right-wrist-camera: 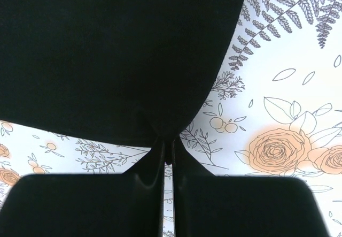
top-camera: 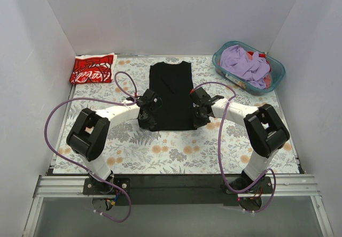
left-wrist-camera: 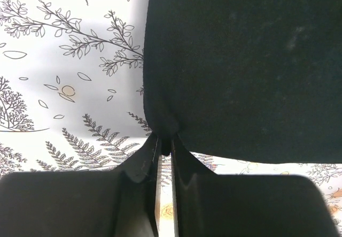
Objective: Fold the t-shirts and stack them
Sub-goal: Fold the tshirt
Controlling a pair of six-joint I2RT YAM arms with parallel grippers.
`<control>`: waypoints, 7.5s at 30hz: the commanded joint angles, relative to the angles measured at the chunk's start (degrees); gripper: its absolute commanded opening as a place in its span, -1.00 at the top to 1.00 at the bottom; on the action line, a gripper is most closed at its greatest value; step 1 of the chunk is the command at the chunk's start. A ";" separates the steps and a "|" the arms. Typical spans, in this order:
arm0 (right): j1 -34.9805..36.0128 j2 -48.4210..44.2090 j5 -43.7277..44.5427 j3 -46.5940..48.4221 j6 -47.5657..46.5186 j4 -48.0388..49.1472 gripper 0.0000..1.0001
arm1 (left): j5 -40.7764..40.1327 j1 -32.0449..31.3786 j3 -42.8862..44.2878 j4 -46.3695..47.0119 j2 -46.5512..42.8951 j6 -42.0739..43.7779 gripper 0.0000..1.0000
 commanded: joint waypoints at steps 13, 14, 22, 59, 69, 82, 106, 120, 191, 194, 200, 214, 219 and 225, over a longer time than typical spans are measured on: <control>4.39 -12.87 -8.17 -3.98 -7.56 -18.56 0.97 | -3.04 -10.82 -7.19 -19.77 -16.59 -9.64 1.00; 6.49 -14.54 -7.91 -4.78 -7.03 -22.32 0.97 | -2.69 -13.10 -7.91 -21.79 -20.35 -12.29 1.00; 19.69 -34.06 -13.00 -12.70 5.09 -32.55 0.97 | 5.57 -40.44 -15.21 -35.08 -36.73 -41.48 1.00; -4.73 -1.56 -16.87 38.54 -19.77 -40.29 0.97 | 9.51 3.31 5.18 -17.24 -23.29 -0.37 1.00; -7.20 12.15 -18.19 48.11 -21.53 -39.76 0.97 | 10.41 10.25 4.12 -10.56 -16.79 2.44 1.00; -11.42 24.55 -21.26 55.42 -21.09 -33.97 0.97 | 8.21 14.38 7.02 -1.77 -5.01 5.25 1.00; -14.14 27.46 -21.79 38.56 -18.98 -12.60 0.97 | 5.92 14.65 3.25 14.32 3.17 5.78 1.00; -9.05 0.32 -23.55 -4.55 -16.53 -12.25 0.97 | 13.83 0.69 -18.51 -2.46 -16.32 -4.21 1.00; -5.36 -3.39 -49.57 -4.35 -25.92 4.36 0.23 | 19.72 7.70 -17.93 17.74 -15.82 -1.25 0.59; -4.48 -2.34 -49.48 -3.73 -26.53 3.92 0.23 | 20.86 8.41 -17.93 17.66 -13.36 -1.51 0.60; -4.65 2.57 -48.60 -0.05 -26.98 3.74 0.24 | 21.57 9.20 -18.20 17.74 -12.30 -1.42 0.60; -12.56 21.74 -54.05 14.37 -24.17 6.11 0.35 | 23.33 13.77 -20.13 17.48 -12.13 -1.16 0.60; -14.58 20.43 -53.52 12.53 -24.17 6.56 0.38 | 24.03 15.00 -18.73 17.31 -10.98 -0.46 0.57; -14.85 9.72 -52.03 12.18 -19.34 9.19 0.36 | 26.49 15.00 -15.65 16.43 -14.92 -0.19 0.42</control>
